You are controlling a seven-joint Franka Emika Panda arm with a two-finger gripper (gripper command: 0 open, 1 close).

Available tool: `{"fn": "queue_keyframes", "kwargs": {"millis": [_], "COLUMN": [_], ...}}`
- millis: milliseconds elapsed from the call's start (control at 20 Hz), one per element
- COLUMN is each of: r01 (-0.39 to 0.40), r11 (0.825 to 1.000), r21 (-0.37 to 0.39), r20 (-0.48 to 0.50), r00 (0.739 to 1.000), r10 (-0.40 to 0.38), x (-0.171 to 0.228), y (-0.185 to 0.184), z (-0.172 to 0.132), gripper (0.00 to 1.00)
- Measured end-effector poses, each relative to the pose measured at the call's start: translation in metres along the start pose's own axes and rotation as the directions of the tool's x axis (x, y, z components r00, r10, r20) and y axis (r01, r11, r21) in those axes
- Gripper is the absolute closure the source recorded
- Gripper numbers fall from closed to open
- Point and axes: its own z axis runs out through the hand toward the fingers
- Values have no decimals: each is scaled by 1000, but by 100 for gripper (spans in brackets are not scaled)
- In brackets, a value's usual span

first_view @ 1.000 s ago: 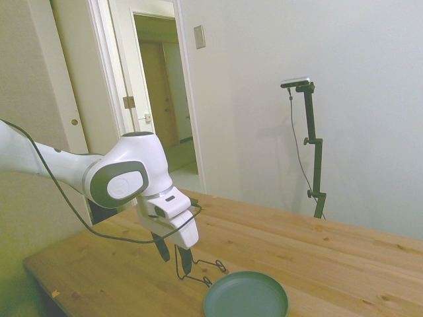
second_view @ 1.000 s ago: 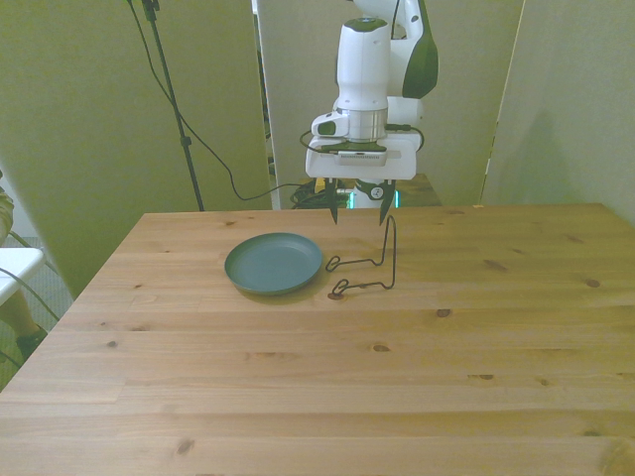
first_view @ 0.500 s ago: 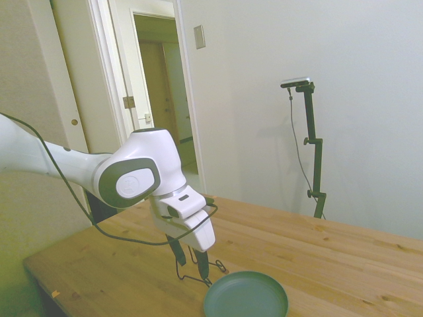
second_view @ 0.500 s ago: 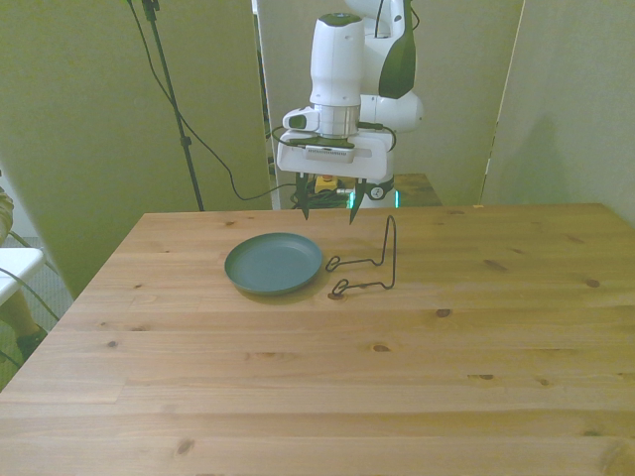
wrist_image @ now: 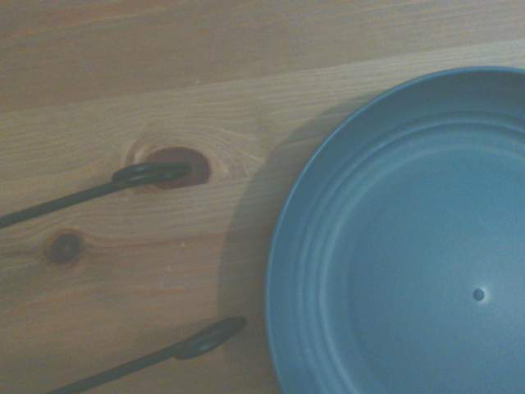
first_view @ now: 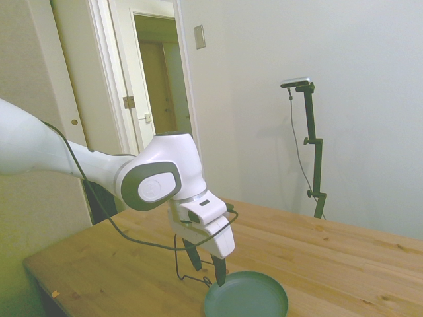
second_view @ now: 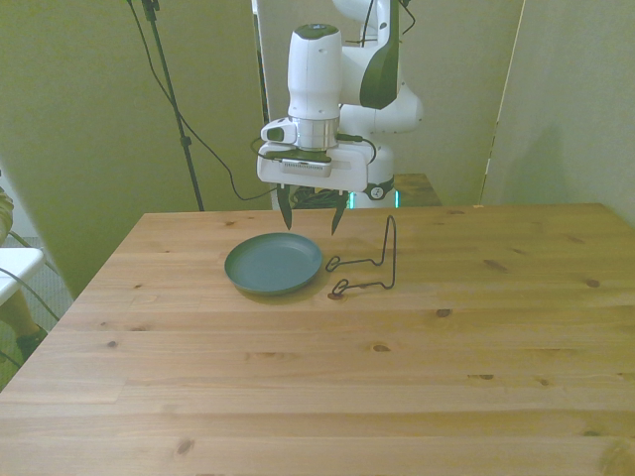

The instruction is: Load the plate

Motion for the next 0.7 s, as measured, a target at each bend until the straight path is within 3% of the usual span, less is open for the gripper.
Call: {"fn": "queue_keyframes", "kwargs": {"millis": [700], "r01": [27], "r11": [998], "r21": [-65], "r20": [16], "r00": [1000], "r10": [-26], "x": [10], "y": [0], "z": [32], "gripper": [0]}}
